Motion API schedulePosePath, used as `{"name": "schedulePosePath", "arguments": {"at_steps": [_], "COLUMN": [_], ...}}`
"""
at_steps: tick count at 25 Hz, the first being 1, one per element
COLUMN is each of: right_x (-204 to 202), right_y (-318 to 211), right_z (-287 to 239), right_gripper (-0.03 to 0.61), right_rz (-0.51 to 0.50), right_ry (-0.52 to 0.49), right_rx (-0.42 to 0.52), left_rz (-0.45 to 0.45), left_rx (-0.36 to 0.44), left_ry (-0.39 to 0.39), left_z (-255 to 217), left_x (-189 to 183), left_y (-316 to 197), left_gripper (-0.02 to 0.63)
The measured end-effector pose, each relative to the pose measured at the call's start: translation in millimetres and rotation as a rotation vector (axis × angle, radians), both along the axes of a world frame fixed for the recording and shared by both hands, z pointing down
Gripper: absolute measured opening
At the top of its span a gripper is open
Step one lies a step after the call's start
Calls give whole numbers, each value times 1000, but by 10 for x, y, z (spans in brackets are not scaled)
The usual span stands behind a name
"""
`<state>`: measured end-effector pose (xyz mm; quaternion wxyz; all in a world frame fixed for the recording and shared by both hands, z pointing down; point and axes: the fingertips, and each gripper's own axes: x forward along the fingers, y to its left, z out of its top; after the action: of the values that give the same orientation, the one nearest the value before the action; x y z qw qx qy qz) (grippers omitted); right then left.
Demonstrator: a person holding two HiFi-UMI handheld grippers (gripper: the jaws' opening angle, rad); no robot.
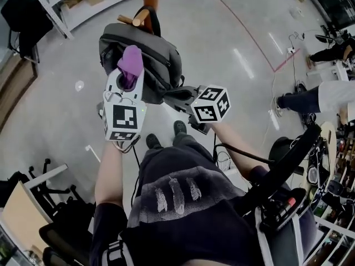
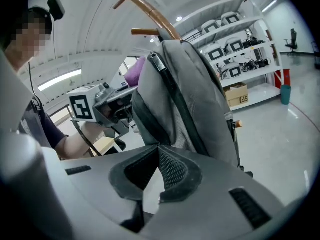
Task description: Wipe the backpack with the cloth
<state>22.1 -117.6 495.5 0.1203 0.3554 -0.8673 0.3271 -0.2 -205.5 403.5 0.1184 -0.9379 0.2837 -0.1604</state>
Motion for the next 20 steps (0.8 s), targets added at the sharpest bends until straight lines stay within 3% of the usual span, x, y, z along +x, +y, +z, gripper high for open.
{"name": "schedulePosePath", "arguments": {"at_steps": [4, 8, 10, 12, 16, 18, 20], "right_x": [16, -18, -39, -46, -66, -69, -48], "right_y": [41, 11, -1, -3, -25, -24, -14], "right_z": [-25, -65, -57, -52, -44, -45, -56], "right_gripper": [-8, -8, -8, -8, -8, -8, -8], "right_rz": [-2, -1, -8, -20, -25, -25, -15], "right_ry": [-20, -48, -42, -29, -25, -31, -34], "right_rx": [2, 14, 15, 14, 16, 13, 12], "left_rz": [178, 386, 403, 298, -57, -135, -143], "left_rx": [43, 77, 77, 115, 108, 76, 55], "left_ry": [-29, -122, -110, -58, 37, 15, -36], "left_z": [-165, -182, -261, -493, -802, -759, -645], "left_x": [199, 409, 394, 217, -460, -608, -568], "left_y": [367, 796, 835, 542, -545, -898, -1049], "left_gripper": [49, 49, 49, 49, 49, 49, 49]}}
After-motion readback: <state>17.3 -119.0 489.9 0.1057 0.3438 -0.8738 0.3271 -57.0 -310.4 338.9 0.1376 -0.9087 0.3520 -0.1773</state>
